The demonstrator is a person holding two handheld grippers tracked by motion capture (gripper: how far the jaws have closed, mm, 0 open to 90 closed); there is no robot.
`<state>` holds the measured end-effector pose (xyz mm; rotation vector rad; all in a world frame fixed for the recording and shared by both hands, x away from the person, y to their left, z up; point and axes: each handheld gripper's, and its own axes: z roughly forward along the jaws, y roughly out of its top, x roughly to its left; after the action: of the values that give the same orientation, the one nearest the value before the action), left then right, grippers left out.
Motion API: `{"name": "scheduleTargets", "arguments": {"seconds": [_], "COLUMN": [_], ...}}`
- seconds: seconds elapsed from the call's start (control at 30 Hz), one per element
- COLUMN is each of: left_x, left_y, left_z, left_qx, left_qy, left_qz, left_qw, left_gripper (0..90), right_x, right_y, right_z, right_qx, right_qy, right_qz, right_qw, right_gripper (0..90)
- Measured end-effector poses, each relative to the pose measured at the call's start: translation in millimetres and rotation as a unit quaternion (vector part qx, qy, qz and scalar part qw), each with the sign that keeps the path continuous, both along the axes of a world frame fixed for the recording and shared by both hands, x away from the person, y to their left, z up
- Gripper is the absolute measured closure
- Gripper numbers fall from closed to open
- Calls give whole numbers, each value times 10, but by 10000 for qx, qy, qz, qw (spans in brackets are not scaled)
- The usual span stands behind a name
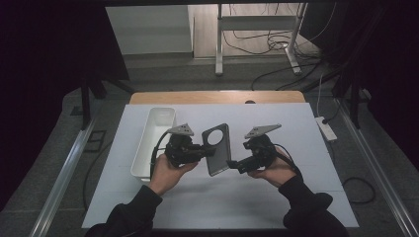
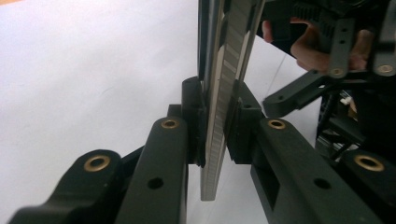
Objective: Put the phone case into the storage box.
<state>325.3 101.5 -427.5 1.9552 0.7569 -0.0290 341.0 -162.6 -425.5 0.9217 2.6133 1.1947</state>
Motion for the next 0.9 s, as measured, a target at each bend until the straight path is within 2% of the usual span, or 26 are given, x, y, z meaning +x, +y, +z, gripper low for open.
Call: {"name": "scheduleTargets", "arguments": {"seconds": [0.1, 0.17, 0.23, 0.27, 0.37, 0.5, 0.53, 0.57, 0.6, 0.67, 0.7, 0.73, 0.8, 0.9], "left_x": [-3, -9, -18, -21, -28, -28, -28, -28, -28, -16, 4, 13, 18, 17], "left_y": [-8, -25, -45, -52, -68, -75, -78, -81, -78, -49, -25, -15, -9, -12], "left_z": [2, 5, 7, 9, 17, 18, 17, 15, 13, 2, -13, -22, -33, -31], "left_qx": [-10, -19, -24, -41, -84, -146, -136, -118, -89, 52, -3, -54, -24, 4], "left_qy": [-9, -24, -45, -49, -63, -55, -55, -60, -85, -140, -99, -71, -96, -141], "left_qz": [-60, -164, -255, -299, -416, -529, -535, -526, -492, -311, -282, -285, -233, -184], "left_qw": [10000, 9999, 9997, 9995, 9991, 9985, 9985, 9985, 9987, 9994, 9996, 9996, 9997, 9997], "left_gripper": [793, 793, 793, 793, 793, 793, 793, 792, 792, 792, 794, 791, 759, 721], "right_x": [-9, -8, -5, 5, 5, 13, 12, 6, 1, -8, -9, -14, -22, -42], "right_y": [6, 1, -2, -3, -6, -14, -12, -10, -11, -16, -33, -39, -33, -14], "right_z": [7, 10, 9, 0, -8, -25, -27, -24, -21, -15, -15, -11, -4, 3], "right_qx": [32, 137, 204, 261, 315, 528, 547, 560, 584, 488, 511, 538, 507, 475], "right_qy": [-30, -89, -153, -82, -109, 25, 40, 35, 16, -21, -24, 5, -5, -54], "right_qz": [-33, 19, 43, 154, 196, 496, 543, 589, 650, 715, 789, 840, 884, 867], "right_qw": [10000, 9999, 9997, 9995, 9993, 9974, 9970, 9967, 9962, 9962, 9956, 9950, 9948, 9951], "right_gripper": [141, 239, 301, 338, 390, 490, 516, 596, 627, 707, 755, 773, 803, 807]}}
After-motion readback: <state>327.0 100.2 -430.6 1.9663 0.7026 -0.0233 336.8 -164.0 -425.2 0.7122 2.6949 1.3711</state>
